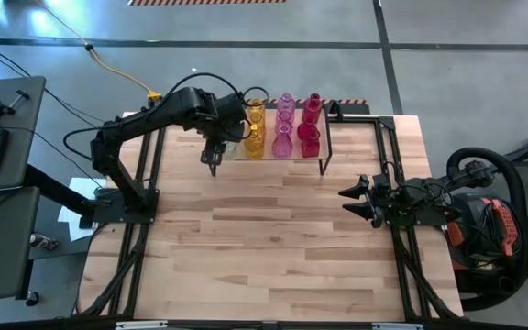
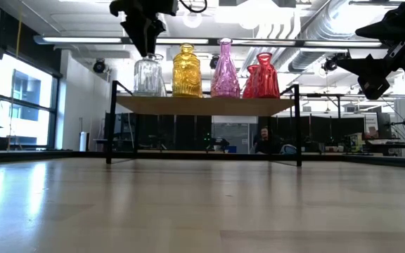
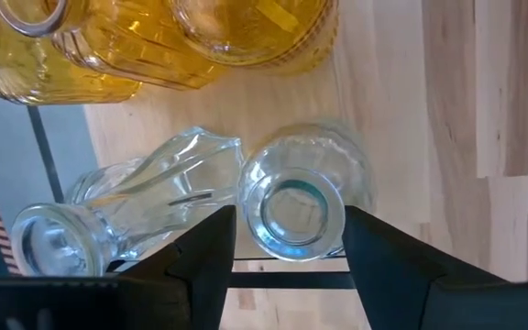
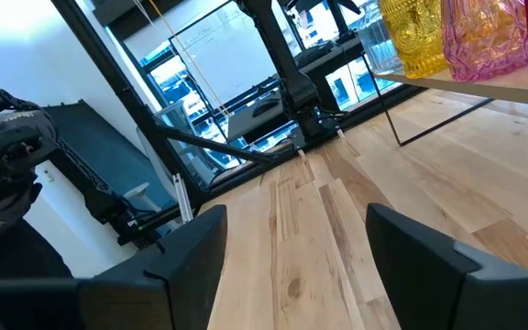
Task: Sort vases onto shelf
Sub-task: Put the transparent vase aligned with the other transparent vases on the shelf
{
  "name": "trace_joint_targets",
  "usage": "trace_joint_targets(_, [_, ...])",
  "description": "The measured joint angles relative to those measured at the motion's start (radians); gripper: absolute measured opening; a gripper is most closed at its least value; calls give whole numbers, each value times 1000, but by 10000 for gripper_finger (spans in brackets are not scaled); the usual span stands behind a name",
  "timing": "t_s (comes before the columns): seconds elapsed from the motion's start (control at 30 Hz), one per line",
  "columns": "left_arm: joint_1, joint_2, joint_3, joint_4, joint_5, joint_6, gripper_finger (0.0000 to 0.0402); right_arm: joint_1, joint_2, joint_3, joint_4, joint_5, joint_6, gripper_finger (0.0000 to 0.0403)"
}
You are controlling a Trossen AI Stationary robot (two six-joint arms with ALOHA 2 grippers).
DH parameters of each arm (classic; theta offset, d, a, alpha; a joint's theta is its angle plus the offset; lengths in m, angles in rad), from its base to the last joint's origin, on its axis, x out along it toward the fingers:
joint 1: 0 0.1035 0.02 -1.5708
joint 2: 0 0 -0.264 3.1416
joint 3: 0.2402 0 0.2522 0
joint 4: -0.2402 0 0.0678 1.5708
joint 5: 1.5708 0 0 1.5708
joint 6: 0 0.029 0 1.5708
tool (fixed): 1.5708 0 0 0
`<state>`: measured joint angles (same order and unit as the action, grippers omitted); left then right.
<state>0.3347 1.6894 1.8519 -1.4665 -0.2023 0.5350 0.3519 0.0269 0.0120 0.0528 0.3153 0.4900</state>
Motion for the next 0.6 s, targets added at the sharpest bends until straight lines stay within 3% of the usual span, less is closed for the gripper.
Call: trace_joint_targets(0.6, [0, 0, 0, 6, -53, -46, 191, 0, 0, 0, 0, 0, 0, 245])
